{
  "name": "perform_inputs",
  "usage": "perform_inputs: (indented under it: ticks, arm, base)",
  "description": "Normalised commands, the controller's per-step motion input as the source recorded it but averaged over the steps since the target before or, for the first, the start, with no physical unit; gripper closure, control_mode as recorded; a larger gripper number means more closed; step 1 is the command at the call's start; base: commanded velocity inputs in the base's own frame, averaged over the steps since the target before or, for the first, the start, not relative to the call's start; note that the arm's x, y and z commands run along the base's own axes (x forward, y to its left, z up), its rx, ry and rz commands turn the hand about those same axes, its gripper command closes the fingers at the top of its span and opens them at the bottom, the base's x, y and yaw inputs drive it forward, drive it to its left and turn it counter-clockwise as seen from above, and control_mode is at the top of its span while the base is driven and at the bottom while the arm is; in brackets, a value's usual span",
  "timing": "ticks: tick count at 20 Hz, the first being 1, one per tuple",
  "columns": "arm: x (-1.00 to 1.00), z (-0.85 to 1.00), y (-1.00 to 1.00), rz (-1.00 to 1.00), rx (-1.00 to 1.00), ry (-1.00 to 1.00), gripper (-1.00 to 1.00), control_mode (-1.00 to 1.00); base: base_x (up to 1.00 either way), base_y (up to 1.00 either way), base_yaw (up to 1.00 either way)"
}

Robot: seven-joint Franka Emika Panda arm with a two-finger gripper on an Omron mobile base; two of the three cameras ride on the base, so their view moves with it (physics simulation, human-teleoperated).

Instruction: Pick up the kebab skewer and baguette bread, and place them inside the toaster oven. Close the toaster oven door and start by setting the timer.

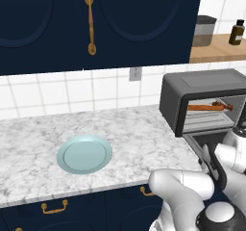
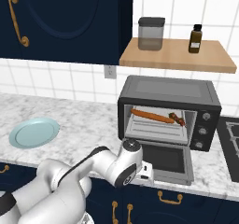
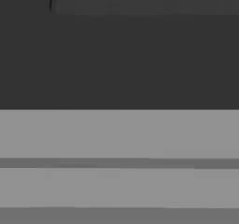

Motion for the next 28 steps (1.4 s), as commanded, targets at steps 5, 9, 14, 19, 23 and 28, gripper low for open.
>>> perform_inputs:
  ticks: [5,9,14,19,23,28]
  arm:
    - [0.75,0.72,0.0,-0.05,0.0,-0.11,-1.0,-1.0]
    - [0.74,0.82,0.0,-0.02,0.0,-0.1,-1.0,-1.0]
    - [0.83,0.61,0.0,0.0,0.0,-0.14,-1.0,-1.0]
    - [1.0,0.42,0.01,-0.01,0.0,-0.12,-1.0,-1.0]
    - [1.0,0.32,0.31,-0.02,0.0,-0.1,-1.0,-1.0]
    - [0.94,-0.01,0.48,-0.03,0.0,-0.16,-1.0,-1.0]
  base:
    - [0.0,0.0,0.0]
    - [0.0,0.0,0.0]
    - [0.0,0.0,0.0]
    - [0.0,0.0,0.0]
    - [0.0,0.0,0.0]
    - [0.0,0.0,0.0]
